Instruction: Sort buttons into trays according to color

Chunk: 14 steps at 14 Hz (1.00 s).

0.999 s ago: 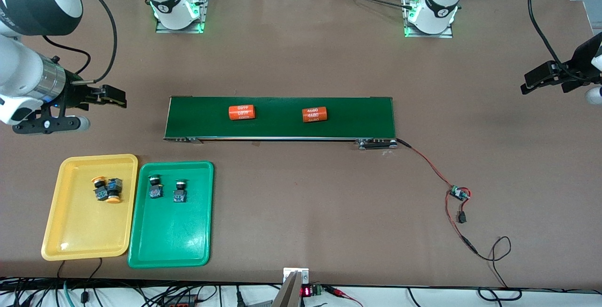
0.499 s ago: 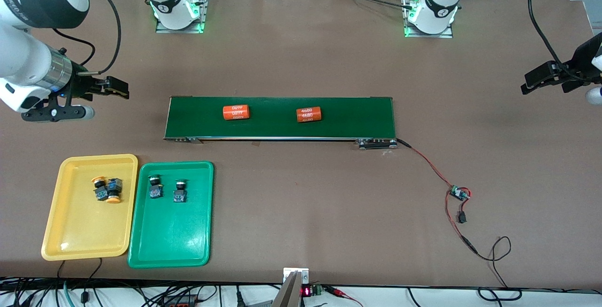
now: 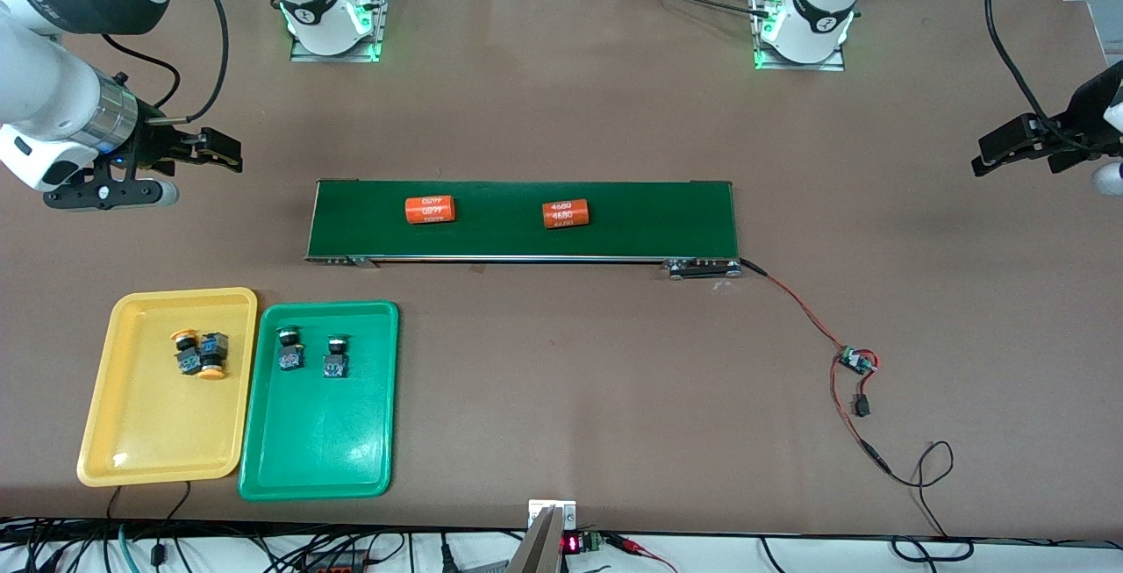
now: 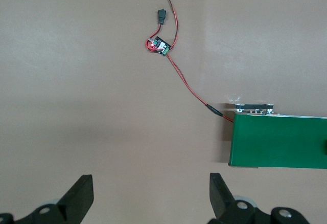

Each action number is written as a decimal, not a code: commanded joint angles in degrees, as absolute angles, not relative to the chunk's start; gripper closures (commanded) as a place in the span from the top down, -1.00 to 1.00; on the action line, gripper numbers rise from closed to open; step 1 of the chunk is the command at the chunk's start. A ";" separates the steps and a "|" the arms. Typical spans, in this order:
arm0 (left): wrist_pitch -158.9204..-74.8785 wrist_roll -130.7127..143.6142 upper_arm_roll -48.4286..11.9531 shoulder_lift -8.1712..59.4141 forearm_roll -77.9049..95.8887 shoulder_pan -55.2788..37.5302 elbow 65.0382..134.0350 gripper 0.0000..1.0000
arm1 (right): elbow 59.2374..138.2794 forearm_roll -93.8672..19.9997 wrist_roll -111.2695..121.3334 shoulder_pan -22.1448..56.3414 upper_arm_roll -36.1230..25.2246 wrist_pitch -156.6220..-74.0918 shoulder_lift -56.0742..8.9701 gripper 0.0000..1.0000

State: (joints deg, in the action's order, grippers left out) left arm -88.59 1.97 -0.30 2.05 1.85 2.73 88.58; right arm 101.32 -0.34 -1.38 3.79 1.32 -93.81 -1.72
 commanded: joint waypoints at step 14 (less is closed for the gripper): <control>-88.77 1.49 -0.70 1.05 0.53 2.90 89.21 1.00 | 96.33 -0.09 -1.15 1.76 1.41 -90.89 -1.05 1.00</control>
